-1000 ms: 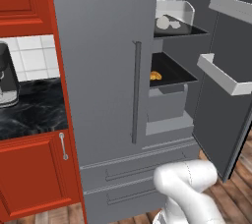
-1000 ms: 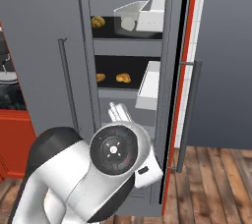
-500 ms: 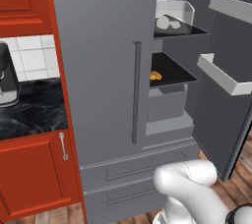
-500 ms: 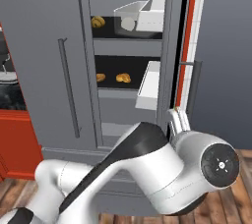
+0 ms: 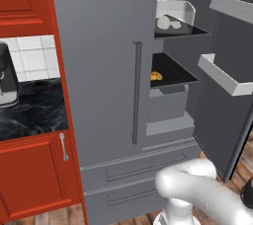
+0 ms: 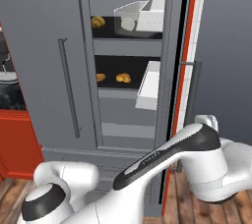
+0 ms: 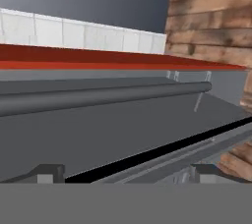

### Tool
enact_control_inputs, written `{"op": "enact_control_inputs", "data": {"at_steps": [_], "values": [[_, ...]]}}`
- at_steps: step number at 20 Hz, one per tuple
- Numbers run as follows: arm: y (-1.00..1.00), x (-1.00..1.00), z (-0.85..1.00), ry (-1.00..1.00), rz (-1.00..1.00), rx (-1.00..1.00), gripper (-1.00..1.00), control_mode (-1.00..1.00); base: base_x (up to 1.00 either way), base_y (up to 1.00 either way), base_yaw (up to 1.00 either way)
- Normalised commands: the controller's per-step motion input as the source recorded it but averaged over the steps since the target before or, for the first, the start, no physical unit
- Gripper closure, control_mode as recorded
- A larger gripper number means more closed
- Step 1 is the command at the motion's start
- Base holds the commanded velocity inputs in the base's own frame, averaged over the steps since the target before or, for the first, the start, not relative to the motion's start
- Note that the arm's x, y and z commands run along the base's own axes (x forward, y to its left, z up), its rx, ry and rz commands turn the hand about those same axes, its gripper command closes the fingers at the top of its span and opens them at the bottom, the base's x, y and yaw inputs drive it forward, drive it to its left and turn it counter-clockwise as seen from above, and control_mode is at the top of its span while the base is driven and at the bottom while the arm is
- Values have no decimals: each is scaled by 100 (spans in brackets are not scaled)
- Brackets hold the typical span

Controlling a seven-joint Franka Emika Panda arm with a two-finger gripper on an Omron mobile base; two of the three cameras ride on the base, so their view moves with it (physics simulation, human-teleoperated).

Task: Place the tupperware on the top shelf of the fridge. Make space for the tupperware among the existing items by rearranging them on the shelves if needed. Close the fridge door when finished.

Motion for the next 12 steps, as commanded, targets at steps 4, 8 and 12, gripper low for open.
{"op": "enact_control_inputs", "data": {"at_steps": [4, 8, 12], "values": [[-16, 83, -46, 0, 10, 14, -100, -100, 0, 0, 0], [-12, 90, -30, 0, 12, 17, -100, -100, 0, 0, 0], [-34, 92, -15, 0, 10, 24, -100, -100, 0, 0, 0]]}}
